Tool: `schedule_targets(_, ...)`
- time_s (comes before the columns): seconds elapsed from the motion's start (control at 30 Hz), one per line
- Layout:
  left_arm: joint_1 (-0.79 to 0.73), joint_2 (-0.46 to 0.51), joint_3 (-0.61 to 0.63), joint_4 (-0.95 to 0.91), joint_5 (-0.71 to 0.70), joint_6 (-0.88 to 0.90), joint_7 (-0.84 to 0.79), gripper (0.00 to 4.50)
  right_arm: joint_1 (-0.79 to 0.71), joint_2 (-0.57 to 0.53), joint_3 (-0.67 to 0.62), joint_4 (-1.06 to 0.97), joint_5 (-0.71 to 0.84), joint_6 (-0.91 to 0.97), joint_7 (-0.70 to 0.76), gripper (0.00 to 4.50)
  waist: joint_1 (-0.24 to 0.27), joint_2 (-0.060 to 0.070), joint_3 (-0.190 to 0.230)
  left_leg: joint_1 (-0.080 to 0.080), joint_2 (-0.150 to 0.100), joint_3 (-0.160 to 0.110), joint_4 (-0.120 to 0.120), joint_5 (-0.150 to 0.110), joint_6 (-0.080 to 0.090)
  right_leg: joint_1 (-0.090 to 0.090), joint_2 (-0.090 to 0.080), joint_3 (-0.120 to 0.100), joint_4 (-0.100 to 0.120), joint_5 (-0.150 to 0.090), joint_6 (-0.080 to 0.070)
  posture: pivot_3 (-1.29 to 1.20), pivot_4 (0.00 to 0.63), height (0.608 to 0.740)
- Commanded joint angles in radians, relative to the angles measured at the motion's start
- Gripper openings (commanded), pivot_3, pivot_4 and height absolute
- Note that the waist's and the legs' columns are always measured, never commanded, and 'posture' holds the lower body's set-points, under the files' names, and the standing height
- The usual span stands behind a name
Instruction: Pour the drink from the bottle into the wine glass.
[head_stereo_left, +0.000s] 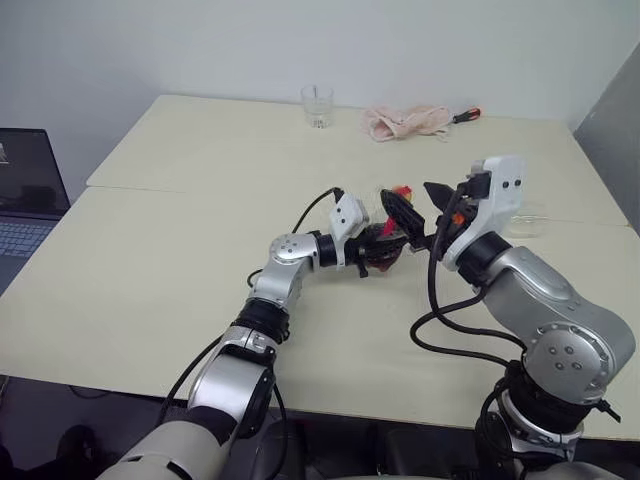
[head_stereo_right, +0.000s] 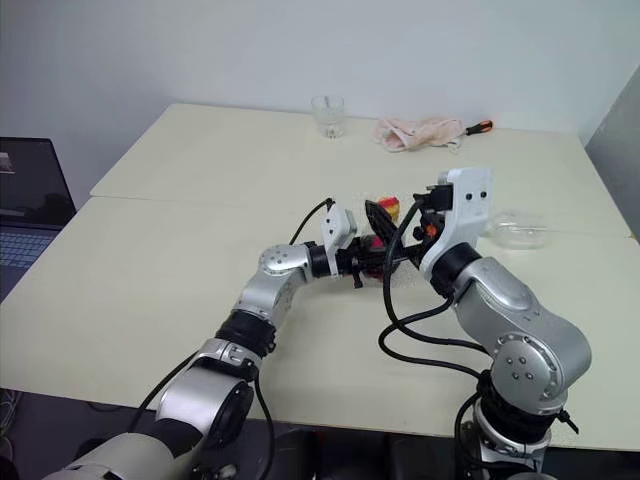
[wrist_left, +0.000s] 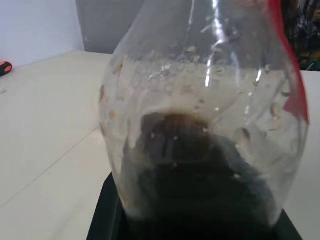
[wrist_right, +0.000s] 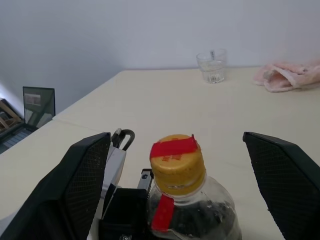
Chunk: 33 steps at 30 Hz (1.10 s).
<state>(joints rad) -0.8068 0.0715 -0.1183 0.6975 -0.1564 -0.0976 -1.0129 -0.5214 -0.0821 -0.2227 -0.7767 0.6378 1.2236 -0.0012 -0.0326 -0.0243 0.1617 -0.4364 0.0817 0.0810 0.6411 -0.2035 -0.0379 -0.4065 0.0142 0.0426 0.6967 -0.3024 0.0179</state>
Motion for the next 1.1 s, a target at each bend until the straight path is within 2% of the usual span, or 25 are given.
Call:
schedule_targets(0.03, -0.001, -0.029, 0.009, -0.048, -0.026, -0.028, 0.012, 1.16, -0.032, -0.001, 0.028, 0.016, -0.033, -0.048, -0.029, 4.50, 0.000, 0.000, 0.000, 0.000, 0.000, 0.000, 0.000, 0.000, 0.000, 0.000, 0.000, 0.000, 0.000, 0.000, 0.000, 0.00, 0.150, 0.740)
schedule_targets(0.53, 0.010, -0.040, -0.004, -0.080, -0.020, -0.008, 0.000, 1.15, -0.072, -0.015, 0.152, 0.160, -0.180, -0.166, -0.052, 4.50, 0.000, 0.000, 0.000, 0.000, 0.000, 0.001, 0.000, 0.000, 0.000, 0.000, 0.000, 0.000, 0.000, 0.000, 0.000, 0.00, 0.150, 0.740)
schedule_targets(1.1, 0.008, -0.030, -0.003, -0.078, -0.014, -0.009, -0.001, 1.15, -0.023, 0.007, 0.074, 0.150, -0.189, -0.186, -0.071, 4.50, 0.001, 0.000, 0.000, 0.000, 0.000, 0.001, 0.000, 0.000, 0.000, 0.000, 0.000, 0.000, 0.000, 0.000, 0.000, 0.00, 0.150, 0.740)
